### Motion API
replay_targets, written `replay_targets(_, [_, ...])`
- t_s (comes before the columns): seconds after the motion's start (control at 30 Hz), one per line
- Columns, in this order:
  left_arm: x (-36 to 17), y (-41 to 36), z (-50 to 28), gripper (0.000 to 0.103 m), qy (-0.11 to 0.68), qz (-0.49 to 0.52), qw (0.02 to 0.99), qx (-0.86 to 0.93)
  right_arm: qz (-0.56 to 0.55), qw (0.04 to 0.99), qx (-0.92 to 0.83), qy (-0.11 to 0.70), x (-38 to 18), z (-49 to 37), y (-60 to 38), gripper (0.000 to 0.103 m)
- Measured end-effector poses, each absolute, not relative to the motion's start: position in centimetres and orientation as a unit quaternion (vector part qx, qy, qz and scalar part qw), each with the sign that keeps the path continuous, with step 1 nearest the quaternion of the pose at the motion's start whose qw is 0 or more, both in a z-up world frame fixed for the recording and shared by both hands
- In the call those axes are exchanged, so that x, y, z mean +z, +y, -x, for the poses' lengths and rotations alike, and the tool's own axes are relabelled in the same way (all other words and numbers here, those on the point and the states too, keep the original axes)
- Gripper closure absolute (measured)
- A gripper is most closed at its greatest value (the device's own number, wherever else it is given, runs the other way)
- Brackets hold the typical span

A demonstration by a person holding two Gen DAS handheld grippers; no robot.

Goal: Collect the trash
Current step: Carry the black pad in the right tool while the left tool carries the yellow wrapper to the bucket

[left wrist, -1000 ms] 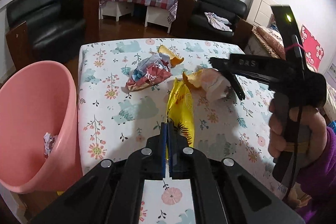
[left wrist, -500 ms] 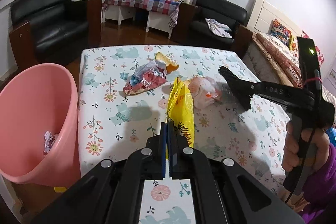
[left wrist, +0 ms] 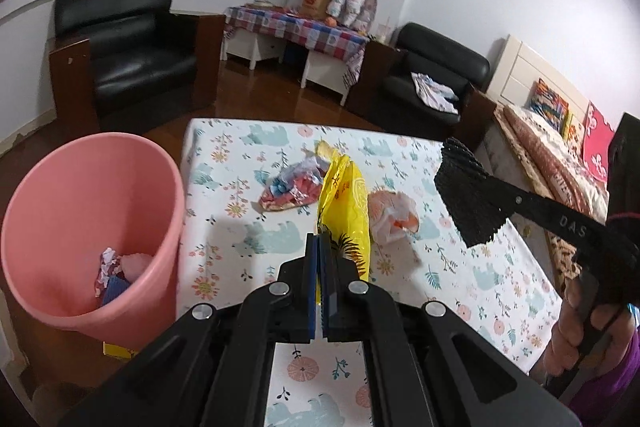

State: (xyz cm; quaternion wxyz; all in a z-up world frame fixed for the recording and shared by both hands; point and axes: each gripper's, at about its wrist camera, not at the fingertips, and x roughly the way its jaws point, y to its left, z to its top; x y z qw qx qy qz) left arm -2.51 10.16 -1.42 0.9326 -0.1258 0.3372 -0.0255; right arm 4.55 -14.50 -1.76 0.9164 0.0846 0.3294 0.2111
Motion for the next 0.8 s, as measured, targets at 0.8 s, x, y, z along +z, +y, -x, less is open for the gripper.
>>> replay_targets(0.8, [1.6,17.8,8.2,0.102,0.269,0.155,0.945,0.106,-0.025,0.889,0.343,0.303,0.9,-1.4,-4.1,0.091])
